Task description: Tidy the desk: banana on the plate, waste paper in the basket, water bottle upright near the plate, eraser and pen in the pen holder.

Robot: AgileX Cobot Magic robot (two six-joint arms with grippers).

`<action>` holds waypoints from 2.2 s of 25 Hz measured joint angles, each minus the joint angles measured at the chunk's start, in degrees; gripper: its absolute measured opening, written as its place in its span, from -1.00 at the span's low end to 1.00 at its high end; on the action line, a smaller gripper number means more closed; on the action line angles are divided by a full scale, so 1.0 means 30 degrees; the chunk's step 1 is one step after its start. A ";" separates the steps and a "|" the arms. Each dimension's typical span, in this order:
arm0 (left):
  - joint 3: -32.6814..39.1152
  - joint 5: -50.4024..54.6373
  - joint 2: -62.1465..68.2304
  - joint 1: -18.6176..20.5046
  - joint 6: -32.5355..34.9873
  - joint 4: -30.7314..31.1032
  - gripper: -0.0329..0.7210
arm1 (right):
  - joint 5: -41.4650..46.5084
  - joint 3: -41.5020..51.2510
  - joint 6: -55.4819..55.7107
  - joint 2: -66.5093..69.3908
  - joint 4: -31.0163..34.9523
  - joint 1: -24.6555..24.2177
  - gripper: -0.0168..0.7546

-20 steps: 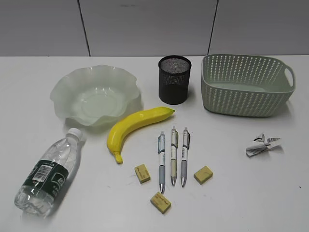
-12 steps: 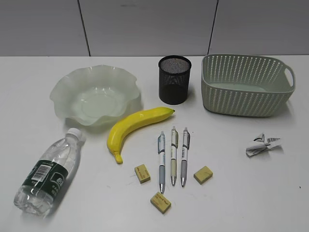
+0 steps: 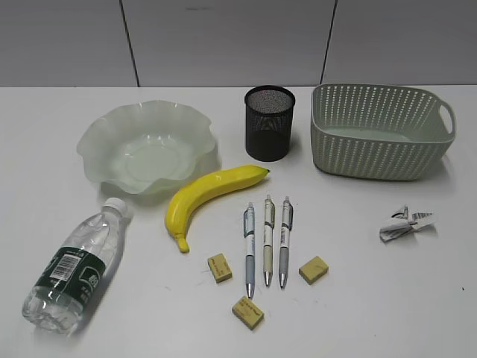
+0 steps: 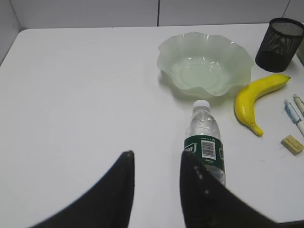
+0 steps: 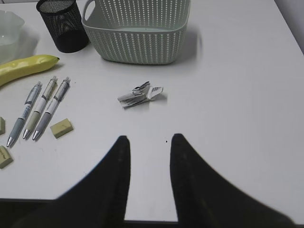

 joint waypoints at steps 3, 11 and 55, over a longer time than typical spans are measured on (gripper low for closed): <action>0.0000 0.0000 0.0000 0.0000 0.0000 0.0000 -0.26 | 0.0000 0.0000 0.0000 0.0000 0.0000 0.0000 -0.32; -0.0086 -0.0166 0.0188 0.0000 0.0393 -0.0232 -0.26 | 0.0000 0.0000 0.0000 0.0000 0.0000 0.0000 -0.32; -1.1303 -1.1054 3.7616 -1.1174 -0.8602 0.4520 0.52 | 0.0000 0.0000 0.0000 0.0000 0.0000 0.0000 -0.32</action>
